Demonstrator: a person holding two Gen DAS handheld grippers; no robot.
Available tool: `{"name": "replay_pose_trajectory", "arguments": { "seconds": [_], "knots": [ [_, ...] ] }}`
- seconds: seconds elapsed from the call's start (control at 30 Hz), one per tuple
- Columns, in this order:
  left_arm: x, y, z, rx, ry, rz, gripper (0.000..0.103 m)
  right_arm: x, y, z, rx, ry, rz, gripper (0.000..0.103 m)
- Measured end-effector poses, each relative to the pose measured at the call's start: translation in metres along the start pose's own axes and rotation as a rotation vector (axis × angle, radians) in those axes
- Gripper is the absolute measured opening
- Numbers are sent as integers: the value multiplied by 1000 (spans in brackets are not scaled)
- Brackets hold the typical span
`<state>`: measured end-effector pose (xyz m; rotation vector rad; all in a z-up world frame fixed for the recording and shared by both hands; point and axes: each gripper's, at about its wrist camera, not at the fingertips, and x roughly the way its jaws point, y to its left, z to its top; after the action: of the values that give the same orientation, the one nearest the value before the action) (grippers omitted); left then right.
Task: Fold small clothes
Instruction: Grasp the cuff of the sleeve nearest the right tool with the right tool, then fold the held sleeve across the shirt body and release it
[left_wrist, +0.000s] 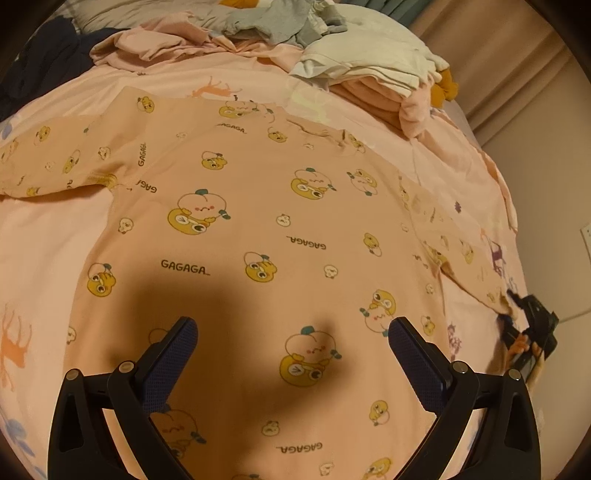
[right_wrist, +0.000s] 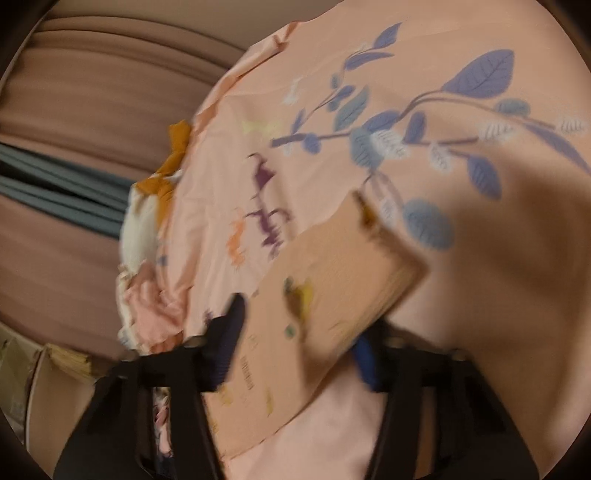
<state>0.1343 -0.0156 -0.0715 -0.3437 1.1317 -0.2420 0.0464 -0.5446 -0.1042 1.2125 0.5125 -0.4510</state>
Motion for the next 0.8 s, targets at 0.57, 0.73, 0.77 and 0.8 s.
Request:
{"name": "replay_pose_trajectory", "arguments": {
  "seconds": [0.57,0.73,0.77,0.8],
  "knots": [
    [-29,32,-1,-40,-38,66,102,-34,109,-1,-355,-39,-87,10],
    [-45,48,-3,-56,-58,72,102,-41,170,-25,-476,-41,-92,10],
    [-48,52,-3,-60,-63,76,102,-40,186,-32,-503,-38,-87,10],
    [-52,57,-3,-66,-68,77,102,-38,196,-38,-522,-35,-82,10]
  ]
}}
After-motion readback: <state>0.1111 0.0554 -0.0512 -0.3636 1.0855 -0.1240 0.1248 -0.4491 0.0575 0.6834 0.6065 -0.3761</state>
